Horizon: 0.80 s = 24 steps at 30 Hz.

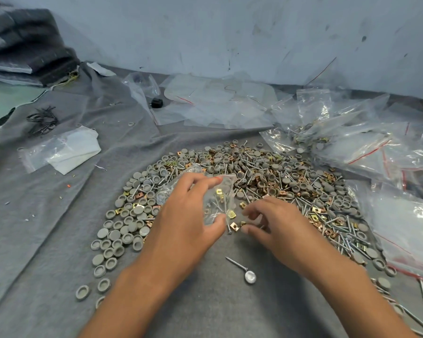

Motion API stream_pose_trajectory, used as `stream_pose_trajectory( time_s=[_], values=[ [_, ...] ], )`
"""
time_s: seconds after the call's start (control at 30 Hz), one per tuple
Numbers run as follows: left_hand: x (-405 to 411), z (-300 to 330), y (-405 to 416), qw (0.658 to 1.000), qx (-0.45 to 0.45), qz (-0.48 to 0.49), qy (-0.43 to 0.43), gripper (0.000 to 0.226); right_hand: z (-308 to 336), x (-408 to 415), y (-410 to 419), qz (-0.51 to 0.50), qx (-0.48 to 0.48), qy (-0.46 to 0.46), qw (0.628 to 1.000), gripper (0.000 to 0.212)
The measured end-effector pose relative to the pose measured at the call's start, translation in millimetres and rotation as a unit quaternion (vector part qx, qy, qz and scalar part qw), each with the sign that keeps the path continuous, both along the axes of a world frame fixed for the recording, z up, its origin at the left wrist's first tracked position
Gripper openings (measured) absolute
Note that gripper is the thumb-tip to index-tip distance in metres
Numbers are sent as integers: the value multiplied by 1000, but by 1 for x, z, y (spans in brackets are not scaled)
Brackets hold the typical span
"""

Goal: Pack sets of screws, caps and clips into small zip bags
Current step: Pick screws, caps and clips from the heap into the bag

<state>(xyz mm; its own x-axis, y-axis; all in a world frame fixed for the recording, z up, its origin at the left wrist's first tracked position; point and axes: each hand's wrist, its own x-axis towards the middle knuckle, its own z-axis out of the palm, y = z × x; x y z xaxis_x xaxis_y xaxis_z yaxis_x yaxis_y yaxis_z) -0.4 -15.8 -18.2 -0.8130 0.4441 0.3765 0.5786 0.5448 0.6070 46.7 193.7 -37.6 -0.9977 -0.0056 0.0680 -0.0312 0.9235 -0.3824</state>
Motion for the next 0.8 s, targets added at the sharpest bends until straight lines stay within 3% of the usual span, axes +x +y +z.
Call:
stream_pose_trajectory(
  time_s=[0.1,0.23,0.4,0.57,0.8],
  values=[
    [1,2,0,1000,0,0,-2,60,-10,-2,-11,2,24,-10,1000,33],
    [1,2,-1,1000,-3,1,-3,61,-10,-4,-16,22,30,-8,999,11],
    [0,3,-1,1000,-10,-1,-5,62,-6,0,-12,48,-19,-22,998,11],
    [1,3,0,1000,-6,-3,-8,61,20,2,-11,24,-161,124,979,6],
    [1,-1,3,1000,2,-6,-9,63,30,4,-34,79,-131,258,954,10]
  ],
)
